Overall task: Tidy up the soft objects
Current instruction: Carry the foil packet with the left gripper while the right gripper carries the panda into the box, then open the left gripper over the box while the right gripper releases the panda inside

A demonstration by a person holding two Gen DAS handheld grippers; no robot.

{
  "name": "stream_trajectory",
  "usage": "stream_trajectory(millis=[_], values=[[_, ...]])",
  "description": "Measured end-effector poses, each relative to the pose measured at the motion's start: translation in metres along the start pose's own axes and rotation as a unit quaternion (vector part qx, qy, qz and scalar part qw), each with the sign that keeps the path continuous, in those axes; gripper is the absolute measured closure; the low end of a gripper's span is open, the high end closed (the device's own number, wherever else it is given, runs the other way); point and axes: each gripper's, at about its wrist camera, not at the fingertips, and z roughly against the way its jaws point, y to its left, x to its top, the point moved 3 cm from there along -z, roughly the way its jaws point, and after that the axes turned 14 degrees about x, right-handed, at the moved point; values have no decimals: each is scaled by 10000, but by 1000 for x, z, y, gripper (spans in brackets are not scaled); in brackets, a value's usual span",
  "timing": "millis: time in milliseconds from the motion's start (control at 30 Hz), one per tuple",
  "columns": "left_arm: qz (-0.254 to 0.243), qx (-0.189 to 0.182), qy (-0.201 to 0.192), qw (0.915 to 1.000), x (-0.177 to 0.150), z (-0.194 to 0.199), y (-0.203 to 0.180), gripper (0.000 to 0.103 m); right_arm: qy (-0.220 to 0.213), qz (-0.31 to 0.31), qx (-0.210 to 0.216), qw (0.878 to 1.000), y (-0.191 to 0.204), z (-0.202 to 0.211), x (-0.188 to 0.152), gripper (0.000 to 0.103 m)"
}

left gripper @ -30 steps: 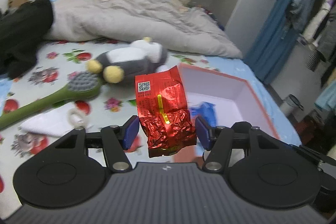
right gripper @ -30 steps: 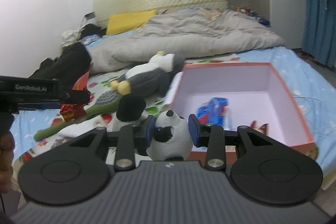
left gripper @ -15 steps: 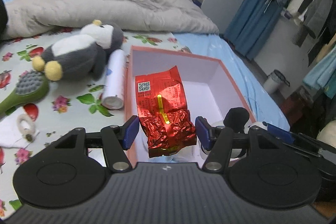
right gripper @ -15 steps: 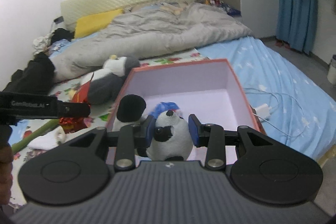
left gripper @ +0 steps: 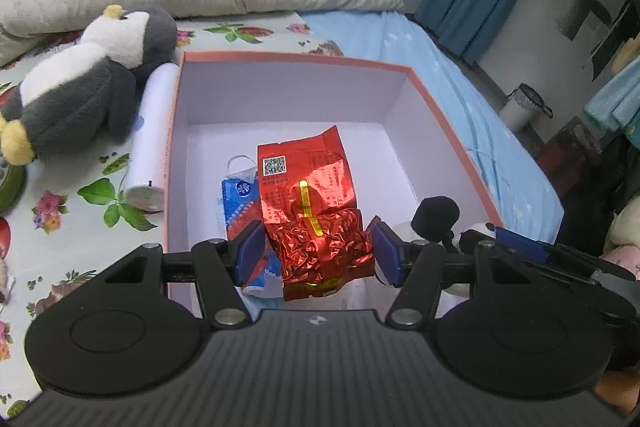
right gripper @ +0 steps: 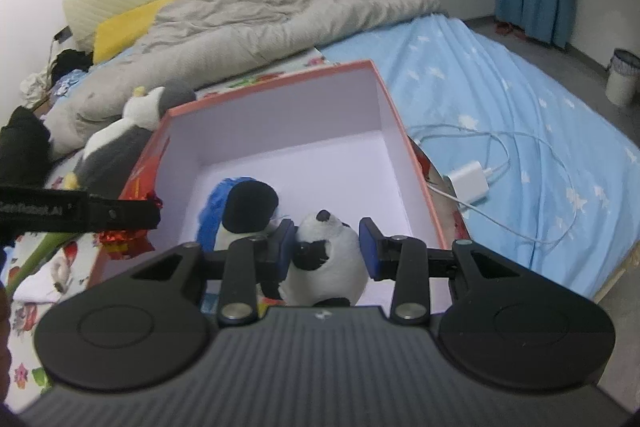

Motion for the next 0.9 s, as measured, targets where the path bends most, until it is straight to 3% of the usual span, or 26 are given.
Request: stream_trajectory(millis=[200, 333, 433, 900], values=[[-40, 48, 120, 9999, 1, -16, -9, 38, 152, -87, 50, 9998, -13, -11, -2, 63], [-135, 217, 67, 9996, 1, -13, -11, 32, 157, -214, 25, 9996, -18, -10, -1, 60], [-110, 138, 3, 9998, 0, -3, -10, 31, 99, -195, 36, 9998, -18, -5, 1, 52], [-77, 26, -631, 9980, -26, 88, 1, 31, -375, -22, 418, 9984, 20, 55, -7, 52]])
